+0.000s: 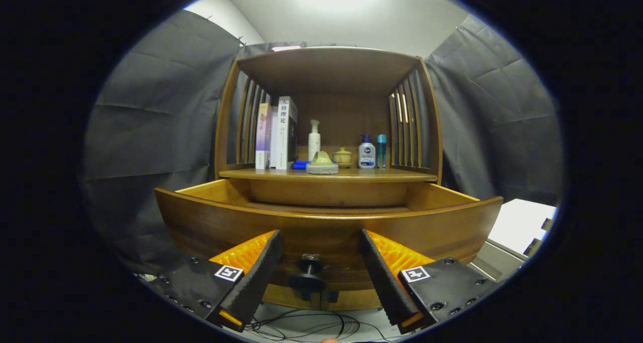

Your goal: Pull open the drawer, take out the items inside it, and place them on the countertop above the cabinet.

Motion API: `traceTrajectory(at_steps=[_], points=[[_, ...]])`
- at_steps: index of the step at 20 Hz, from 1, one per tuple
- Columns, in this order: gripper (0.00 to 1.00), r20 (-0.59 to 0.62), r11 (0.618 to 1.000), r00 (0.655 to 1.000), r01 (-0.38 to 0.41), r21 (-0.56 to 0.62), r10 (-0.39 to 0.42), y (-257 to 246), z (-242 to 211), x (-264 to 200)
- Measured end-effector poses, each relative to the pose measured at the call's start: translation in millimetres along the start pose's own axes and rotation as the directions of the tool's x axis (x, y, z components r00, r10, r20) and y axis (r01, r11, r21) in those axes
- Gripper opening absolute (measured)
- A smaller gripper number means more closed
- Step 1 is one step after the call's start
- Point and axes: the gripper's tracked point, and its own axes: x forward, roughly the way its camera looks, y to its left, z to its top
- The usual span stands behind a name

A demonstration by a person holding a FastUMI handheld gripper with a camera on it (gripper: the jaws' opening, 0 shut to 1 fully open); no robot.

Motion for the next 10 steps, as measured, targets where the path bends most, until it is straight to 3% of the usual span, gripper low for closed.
traceTrajectory(at_steps=[10], points=[[0.98, 0.025, 1.000, 0.999, 0.025, -0.006, -0.025, -7, 7, 20]])
